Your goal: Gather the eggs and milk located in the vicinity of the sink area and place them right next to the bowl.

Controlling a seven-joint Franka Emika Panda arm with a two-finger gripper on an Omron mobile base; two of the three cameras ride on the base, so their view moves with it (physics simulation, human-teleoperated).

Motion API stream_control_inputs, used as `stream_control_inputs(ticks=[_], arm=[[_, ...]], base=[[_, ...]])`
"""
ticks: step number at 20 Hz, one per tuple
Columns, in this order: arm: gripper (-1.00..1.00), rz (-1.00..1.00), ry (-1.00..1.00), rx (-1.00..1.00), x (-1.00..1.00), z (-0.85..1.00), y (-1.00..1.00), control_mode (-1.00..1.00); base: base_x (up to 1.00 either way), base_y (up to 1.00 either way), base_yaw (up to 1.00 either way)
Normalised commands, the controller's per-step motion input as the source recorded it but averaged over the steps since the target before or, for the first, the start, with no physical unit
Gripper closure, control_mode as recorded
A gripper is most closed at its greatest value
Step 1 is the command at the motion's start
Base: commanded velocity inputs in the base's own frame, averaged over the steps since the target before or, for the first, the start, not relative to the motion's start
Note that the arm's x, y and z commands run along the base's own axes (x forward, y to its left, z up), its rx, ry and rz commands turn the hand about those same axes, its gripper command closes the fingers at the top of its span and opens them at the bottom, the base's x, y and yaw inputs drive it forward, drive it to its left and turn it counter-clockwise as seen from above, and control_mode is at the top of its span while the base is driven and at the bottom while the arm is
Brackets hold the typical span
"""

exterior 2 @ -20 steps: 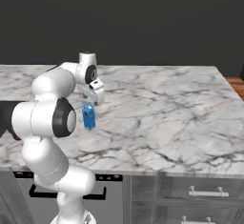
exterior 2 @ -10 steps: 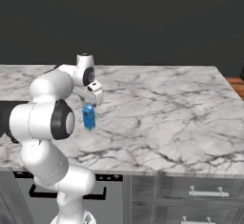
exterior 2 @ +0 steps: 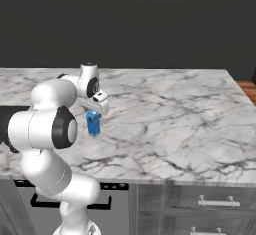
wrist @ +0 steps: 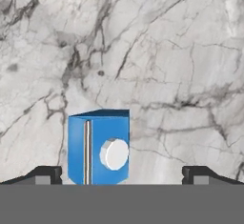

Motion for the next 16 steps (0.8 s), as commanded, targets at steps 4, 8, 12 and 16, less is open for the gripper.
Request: stream_control_inputs(ticks=[4,8,12,16], arm=[[-1.00,0.05,0.00,0.00,0.22,0.00,0.00,-1.00],[-1.00,0.04,0.00,0.00,0.20,0.00,0.00,-1.00],[-1.00,0.02,0.00,0.00,0.04,0.00,0.02,-1.00],[-1.00,0.01,0.00,0.00,-0.04,0.00,0.01,-1.00]], base=[[0.00,0.00,0.00],[0.00,0.00,0.00],[0.00,0.00,0.00],[0.00,0.00,0.00]])
